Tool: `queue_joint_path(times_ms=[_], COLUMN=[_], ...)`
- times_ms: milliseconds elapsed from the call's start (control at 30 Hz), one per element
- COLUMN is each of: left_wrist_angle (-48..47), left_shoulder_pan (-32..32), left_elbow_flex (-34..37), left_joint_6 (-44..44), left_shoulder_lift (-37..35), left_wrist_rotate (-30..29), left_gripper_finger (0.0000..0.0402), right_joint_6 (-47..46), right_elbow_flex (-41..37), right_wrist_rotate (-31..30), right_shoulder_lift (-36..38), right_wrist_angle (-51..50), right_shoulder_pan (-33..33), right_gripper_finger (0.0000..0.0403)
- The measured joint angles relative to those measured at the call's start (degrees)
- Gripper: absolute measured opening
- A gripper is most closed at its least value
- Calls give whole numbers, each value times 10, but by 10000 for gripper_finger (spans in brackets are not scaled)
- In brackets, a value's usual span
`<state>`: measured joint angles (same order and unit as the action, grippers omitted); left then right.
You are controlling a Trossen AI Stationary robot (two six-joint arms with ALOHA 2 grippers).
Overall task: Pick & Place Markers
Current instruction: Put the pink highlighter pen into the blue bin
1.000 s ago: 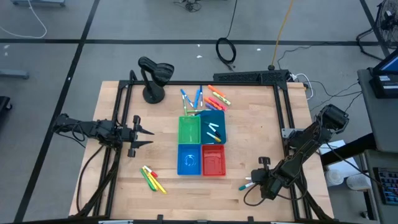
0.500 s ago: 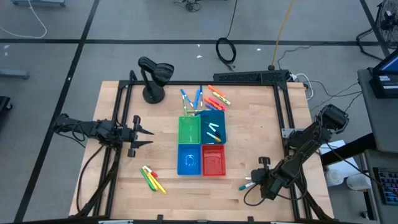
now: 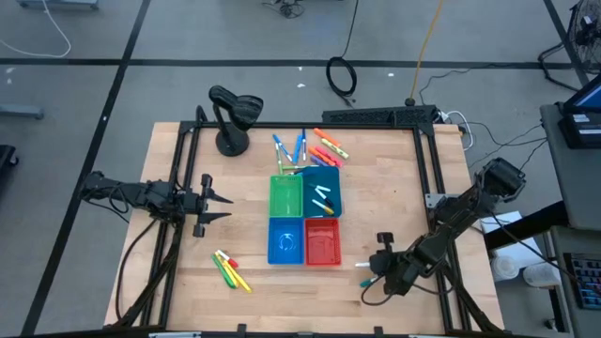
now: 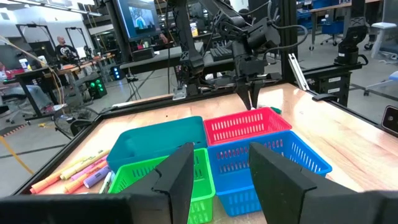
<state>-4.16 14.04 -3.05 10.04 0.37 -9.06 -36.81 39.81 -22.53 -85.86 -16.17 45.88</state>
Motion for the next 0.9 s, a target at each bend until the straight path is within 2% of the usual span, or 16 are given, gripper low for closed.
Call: queue_joint_path(times_ms=[367, 633, 900], left_wrist_angle=[0, 0, 0], left_shoulder_pan=[0, 0, 0], left_elbow_flex=[0, 0, 0], left_joint_6=[0, 0, 0], left_shoulder_lift=[0, 0, 0], left_wrist_rotate=[0, 0, 0], left_gripper_finger=[159, 159, 159], right_joint_6=[99, 217, 319], right_elbow_flex=[1, 2, 2], right_wrist_rotate=[2, 4, 35], right_shoulder_lift=[1, 2, 2], right_wrist_angle=[120, 302, 407], right_shoulder_pan=[-24, -31, -95], right_gripper_finger=[29, 28, 34])
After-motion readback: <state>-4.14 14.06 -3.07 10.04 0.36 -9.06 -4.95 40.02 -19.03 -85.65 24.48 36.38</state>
